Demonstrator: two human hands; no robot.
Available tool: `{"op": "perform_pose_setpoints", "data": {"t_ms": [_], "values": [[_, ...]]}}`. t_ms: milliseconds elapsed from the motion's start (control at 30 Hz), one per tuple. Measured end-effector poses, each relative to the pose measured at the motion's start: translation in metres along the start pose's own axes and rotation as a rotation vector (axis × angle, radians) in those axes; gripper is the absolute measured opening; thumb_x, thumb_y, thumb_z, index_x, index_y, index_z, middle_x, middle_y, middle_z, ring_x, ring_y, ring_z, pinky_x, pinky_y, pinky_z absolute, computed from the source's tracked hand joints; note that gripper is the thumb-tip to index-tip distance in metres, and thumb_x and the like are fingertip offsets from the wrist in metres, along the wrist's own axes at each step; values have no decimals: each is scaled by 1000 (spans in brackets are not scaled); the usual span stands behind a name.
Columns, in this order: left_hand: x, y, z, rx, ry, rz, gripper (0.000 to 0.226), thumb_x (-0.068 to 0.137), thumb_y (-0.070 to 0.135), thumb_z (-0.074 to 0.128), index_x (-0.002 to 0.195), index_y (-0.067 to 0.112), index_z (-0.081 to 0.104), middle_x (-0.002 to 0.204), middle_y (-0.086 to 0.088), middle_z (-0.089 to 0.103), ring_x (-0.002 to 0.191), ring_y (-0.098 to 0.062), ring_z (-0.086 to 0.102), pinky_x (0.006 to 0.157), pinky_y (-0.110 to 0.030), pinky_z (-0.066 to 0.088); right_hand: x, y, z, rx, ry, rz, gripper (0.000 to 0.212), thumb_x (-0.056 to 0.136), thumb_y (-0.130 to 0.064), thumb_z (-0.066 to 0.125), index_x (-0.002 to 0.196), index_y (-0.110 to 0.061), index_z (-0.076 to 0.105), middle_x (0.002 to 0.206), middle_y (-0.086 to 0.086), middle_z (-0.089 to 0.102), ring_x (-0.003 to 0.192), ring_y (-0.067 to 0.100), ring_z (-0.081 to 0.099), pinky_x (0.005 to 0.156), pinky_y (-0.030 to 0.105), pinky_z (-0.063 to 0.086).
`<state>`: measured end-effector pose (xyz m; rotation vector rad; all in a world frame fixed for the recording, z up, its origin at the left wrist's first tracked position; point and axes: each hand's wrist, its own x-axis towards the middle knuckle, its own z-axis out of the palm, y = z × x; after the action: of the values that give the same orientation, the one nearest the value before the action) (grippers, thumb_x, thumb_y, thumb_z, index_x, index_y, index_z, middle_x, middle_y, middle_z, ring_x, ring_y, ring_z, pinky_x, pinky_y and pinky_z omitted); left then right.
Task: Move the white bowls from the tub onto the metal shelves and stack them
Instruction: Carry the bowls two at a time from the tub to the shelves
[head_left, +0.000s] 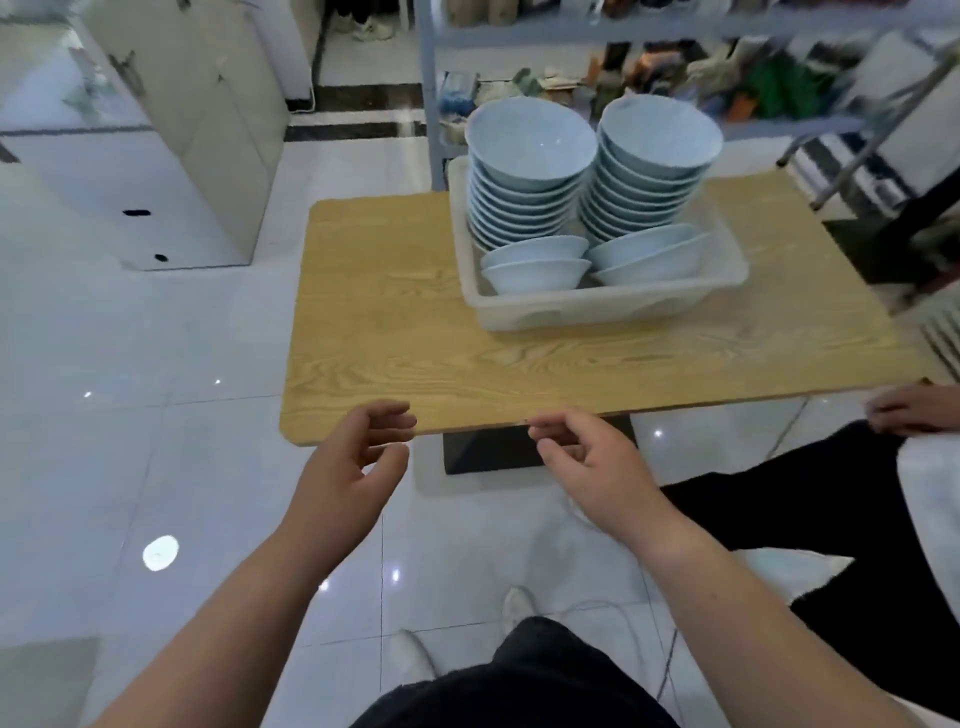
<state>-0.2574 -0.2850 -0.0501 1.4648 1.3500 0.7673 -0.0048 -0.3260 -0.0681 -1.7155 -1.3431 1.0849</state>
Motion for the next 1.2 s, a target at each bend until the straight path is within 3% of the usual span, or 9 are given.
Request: {"op": "perform_pose_setpoints", "data": {"t_ms": [167,367,667,800,900,967,1033,1100,1200], "values": [[29,8,25,11,-102,35,37,93,3,53,114,33,61,108,13,68,105,-8,65,86,-27,49,-11,28,-19,40,102,86,22,95,-16,59,111,-31,64,106,-15,66,97,-4,61,79,10,48],[70,28,79,47,-130,28,37,93,2,54,112,32,62,107,11,69,102,-9,66,86,-33,52,34,52,-78,46,153,78,21,95,-18,58,109,-33,64,106,-16,65,99,-6,59,80,11,49],[144,73,138,35,-20,66,38,93,-1,53,116,29,60,107,8,68,103,-9,66,83,-25,49,149,58,-170,17,131,-46,20,92,-15,61,106,-28,66,102,-15,67,99,0,62,85,26,54],[187,88,143,108,22,100,39,92,2,56,117,32,59,107,13,68,104,-3,63,84,-18,47,203,50,-193,-59,136,-96,19,93,-19,59,107,-29,64,103,-15,66,98,-2,61,81,21,52],[231,99,138,244,61,151,40,90,10,59,119,38,56,109,22,65,104,10,57,83,-7,42,249,44,-205,-172,145,-150,21,92,-20,59,111,-26,64,106,-14,65,102,-1,59,86,22,48],[265,105,135,378,58,208,43,90,16,61,126,37,52,115,25,60,103,13,51,87,-13,38,281,41,-213,-295,172,-186,25,91,-21,58,116,-24,62,111,-10,64,105,0,56,89,19,42],[302,109,133,534,58,316,46,89,19,62,133,29,51,122,18,57,110,6,47,94,-19,35,312,37,-224,-436,209,-232,30,91,-21,58,122,-21,60,116,-5,61,110,7,54,93,22,42],[340,112,134,666,43,444,49,87,19,64,135,20,52,127,4,57,120,-13,49,100,-25,36,341,31,-234,-587,235,-271,35,90,-21,59,125,-17,57,121,2,58,115,17,51,99,31,43],[393,118,139,867,-60,495,57,86,22,66,140,13,49,132,-9,56,123,-29,50,105,-38,39,384,25,-249,-827,215,-276,44,88,-21,60,131,-12,53,129,8,55,124,26,46,107,40,37]]}}
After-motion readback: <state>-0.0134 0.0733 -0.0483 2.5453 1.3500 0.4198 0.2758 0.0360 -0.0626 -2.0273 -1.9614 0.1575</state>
